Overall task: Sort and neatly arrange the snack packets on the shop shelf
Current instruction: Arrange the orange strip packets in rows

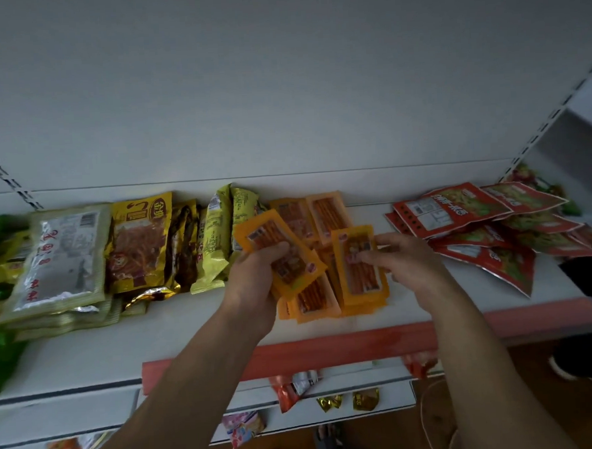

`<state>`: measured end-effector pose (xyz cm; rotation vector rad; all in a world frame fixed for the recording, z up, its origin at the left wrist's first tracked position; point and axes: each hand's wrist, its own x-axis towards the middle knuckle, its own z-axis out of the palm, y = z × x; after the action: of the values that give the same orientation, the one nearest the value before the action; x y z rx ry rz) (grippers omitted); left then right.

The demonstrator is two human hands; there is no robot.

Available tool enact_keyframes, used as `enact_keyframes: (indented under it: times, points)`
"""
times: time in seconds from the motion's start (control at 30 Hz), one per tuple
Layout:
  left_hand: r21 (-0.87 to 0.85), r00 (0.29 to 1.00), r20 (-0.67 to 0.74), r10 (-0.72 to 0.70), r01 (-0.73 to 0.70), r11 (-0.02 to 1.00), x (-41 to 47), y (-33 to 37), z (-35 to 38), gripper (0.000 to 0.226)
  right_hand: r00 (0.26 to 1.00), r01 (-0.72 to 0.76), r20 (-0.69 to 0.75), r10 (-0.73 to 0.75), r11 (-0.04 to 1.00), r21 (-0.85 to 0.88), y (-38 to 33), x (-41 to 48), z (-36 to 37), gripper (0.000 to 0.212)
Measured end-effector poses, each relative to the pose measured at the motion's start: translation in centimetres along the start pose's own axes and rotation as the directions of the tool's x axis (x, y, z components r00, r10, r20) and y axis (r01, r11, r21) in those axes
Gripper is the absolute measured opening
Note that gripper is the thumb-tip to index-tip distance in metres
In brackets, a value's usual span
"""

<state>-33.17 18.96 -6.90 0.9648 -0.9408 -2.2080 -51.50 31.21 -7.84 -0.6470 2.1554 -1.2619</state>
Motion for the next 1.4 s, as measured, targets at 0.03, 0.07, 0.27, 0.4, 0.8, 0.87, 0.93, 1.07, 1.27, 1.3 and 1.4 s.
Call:
enact_keyframes:
  times: [0.03, 0.07, 0.27, 0.4, 0.8, 0.87, 0.93, 1.07, 1.27, 1.3, 1.4]
  points:
    - [0.012, 1.000, 0.005, -0.001, 0.001, 1.000, -0.1, -0.1, -0.3, 0.019, 1.000, -0.009, -0.007, 0.009, 0.996, -0.087, 0.4, 0.2, 0.5, 0.015]
    - [0.024, 1.000, 0.010, -0.007, 0.007, 1.000, -0.3, -0.2, -0.6, 0.019, 0.999, -0.025, -0.026, 0.021, 0.986, -0.165, 0.6, 0.3, 1.1, 0.020]
    - [0.066, 0.999, 0.046, -0.025, 0.022, 0.998, -1.3, -0.7, -1.5, 0.026, 0.981, 0.000, -0.177, -0.075, 0.920, -0.392, 0.4, -0.7, 2.9, 0.057]
    - [0.119, 0.995, 0.098, -0.008, -0.004, 0.993, -1.7, -0.8, -1.2, 0.026, 0.993, 0.119, -0.012, -0.121, 0.989, -0.083, -2.0, -3.8, 4.6, 0.043]
    - [0.040, 0.997, -0.068, 0.021, -0.019, 0.999, -2.5, 0.0, -2.8, 0.020, 0.998, -0.040, -0.031, 0.051, 0.959, 0.281, -1.6, -3.9, 4.8, 0.005]
    - [-0.008, 0.984, -0.169, 0.054, -0.056, 0.998, -2.4, 0.2, -3.5, 0.017, 0.999, -0.038, -0.024, 0.042, 0.987, 0.154, -1.4, -3.3, 5.0, 0.005]
    - [-0.007, 0.979, -0.195, 0.062, -0.064, 0.998, -2.5, 0.4, -3.8, 0.016, 1.000, 0.008, -0.008, -0.009, 0.997, -0.080, -1.1, -2.8, 6.1, 0.007]
    - [0.024, 0.983, -0.178, 0.046, -0.042, 0.999, -2.8, 0.3, -3.8, 0.016, 0.992, 0.088, -0.048, -0.117, 0.912, -0.401, -0.7, -2.4, 7.7, 0.011]
    - [0.070, 0.994, -0.102, 0.034, -0.027, 0.997, -2.4, 0.5, -3.0, 0.020, 0.969, 0.196, -0.081, -0.231, 0.931, -0.309, -1.1, -2.8, 7.1, 0.024]
    - [0.083, 0.997, -0.074, 0.034, -0.028, 0.996, -2.3, 0.5, -2.6, 0.022, 0.971, 0.218, -0.046, -0.233, 0.953, -0.210, -1.5, -3.1, 7.0, 0.022]
    - [0.125, 0.999, -0.003, 0.046, -0.045, 0.991, -1.8, 0.5, -1.2, 0.025, 0.960, 0.251, 0.127, -0.249, 0.968, 0.004, -2.8, -3.9, 7.1, 0.028]
